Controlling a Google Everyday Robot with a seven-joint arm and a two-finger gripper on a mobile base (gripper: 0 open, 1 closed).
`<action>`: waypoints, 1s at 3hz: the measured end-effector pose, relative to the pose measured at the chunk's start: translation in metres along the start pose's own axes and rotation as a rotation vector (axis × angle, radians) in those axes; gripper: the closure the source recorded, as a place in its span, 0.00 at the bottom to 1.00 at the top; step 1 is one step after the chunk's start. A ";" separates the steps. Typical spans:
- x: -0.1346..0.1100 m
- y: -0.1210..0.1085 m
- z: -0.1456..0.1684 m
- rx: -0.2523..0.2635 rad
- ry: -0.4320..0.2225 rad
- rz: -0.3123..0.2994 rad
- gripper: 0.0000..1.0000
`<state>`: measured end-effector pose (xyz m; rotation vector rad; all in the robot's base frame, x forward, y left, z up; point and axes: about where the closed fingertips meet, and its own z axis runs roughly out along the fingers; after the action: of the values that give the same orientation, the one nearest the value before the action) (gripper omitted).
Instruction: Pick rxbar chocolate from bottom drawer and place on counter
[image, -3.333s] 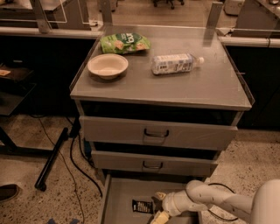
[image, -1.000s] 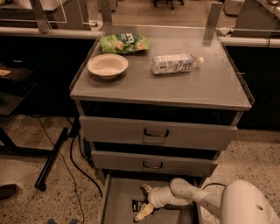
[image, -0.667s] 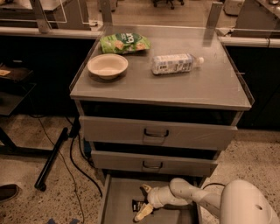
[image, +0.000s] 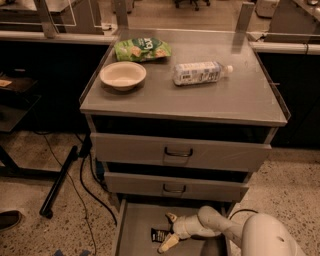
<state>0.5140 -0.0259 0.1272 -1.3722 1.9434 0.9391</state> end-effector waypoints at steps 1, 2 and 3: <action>0.000 0.000 0.000 0.000 0.000 0.000 0.00; -0.004 0.004 0.000 -0.006 -0.021 -0.010 0.00; 0.010 0.012 0.014 -0.038 -0.012 0.010 0.00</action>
Offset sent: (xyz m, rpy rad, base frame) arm -0.0051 0.0032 0.0130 0.0572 -0.0323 0.0126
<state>0.4998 -0.0173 0.1135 -1.3764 1.9344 0.9912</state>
